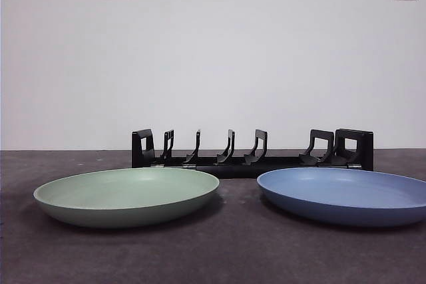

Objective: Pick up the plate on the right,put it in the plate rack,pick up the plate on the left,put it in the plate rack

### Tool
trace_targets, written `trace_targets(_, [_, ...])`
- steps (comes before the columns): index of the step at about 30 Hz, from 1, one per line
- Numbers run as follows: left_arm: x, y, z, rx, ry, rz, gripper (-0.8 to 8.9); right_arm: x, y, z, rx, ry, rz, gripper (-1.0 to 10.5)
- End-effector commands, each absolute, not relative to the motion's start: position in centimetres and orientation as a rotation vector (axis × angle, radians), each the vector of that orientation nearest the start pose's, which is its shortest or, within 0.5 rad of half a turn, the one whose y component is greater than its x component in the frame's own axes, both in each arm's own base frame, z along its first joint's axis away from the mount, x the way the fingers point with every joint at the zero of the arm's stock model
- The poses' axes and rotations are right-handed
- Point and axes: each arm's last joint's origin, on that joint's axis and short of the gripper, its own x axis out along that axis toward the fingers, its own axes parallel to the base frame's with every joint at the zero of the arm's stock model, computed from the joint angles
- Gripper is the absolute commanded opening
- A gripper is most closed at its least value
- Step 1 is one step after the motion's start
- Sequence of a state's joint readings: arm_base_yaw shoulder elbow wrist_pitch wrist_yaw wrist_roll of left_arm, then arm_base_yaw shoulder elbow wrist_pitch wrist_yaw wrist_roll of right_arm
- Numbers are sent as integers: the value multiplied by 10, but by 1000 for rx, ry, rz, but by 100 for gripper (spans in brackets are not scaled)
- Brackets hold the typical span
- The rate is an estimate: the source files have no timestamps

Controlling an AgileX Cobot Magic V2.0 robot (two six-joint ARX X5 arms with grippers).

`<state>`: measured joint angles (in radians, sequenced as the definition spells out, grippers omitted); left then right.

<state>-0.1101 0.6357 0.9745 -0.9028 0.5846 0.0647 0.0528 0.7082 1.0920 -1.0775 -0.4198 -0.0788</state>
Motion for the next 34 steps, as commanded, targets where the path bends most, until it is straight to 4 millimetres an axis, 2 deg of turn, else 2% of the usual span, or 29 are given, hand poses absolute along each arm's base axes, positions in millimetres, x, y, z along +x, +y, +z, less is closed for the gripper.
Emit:
trace_targets(1, [95,-28,351,-18,500,-732,700,101,17,362,56,680,478,567])
trace_targets(4, [96,-32,352,24,476,-772,700,120,18,355,79,757,451,566])
trace_targets(7, [99,-36,353,52,456,-806,700,151,19,342,93,866,434,564])
trace_targets(14, [104,-43,352,88,458,-866,700,236,21,282,96,1138,350,563])
trace_targets(17, [105,-45,352,105,451,-883,699,255,22,262,90,1200,325,563])
trace_targets(23, [109,-48,350,130,461,-898,696,282,23,224,94,1302,310,549])
trace_targets(26, [111,-50,349,134,467,-905,692,291,23,208,93,1342,301,492])
trace_targets(31, [114,-51,348,136,480,-913,691,301,23,188,98,1389,299,487])
trace_targets(34, [116,-52,347,135,488,-913,692,304,23,181,98,1401,296,369])
